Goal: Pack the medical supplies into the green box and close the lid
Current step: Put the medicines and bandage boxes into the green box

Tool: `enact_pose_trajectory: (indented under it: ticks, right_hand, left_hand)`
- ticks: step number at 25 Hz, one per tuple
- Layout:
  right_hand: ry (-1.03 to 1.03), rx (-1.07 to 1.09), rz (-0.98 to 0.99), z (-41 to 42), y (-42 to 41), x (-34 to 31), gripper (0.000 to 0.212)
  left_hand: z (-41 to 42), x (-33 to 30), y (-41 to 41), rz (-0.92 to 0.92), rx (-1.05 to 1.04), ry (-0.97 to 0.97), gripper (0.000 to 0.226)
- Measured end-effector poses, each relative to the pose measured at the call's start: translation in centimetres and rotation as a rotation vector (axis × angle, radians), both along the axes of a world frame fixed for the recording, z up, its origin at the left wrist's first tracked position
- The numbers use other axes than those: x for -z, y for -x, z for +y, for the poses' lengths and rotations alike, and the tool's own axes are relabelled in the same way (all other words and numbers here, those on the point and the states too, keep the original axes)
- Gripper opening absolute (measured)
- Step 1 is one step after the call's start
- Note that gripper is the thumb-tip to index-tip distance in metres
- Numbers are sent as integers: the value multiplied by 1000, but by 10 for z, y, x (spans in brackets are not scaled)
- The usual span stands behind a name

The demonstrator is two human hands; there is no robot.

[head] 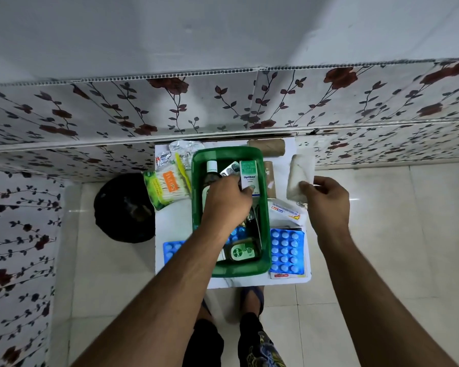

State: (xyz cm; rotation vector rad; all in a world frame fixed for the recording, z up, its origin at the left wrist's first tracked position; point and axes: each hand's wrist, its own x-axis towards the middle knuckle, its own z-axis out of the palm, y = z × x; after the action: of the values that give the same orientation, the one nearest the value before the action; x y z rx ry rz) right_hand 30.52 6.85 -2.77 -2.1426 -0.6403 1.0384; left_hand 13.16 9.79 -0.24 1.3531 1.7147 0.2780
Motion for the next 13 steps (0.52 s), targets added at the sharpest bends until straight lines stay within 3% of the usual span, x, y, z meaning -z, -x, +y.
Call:
enact_pose_trajectory:
  ticks: [5,10,13]
  right_hand:
    - [-93,-75,-90,5,31,-54,10]
    - [-5,-462,-253,12,102,-67,22]
    - [103,-683,-461,26,127,-42,22]
  left_hand:
    - [-2,-26,34,-76,-12,-71,33]
    - [-10,-29,120,-72,-404,-218,19]
    - [-17,-9,144,1,-435,-169,16]
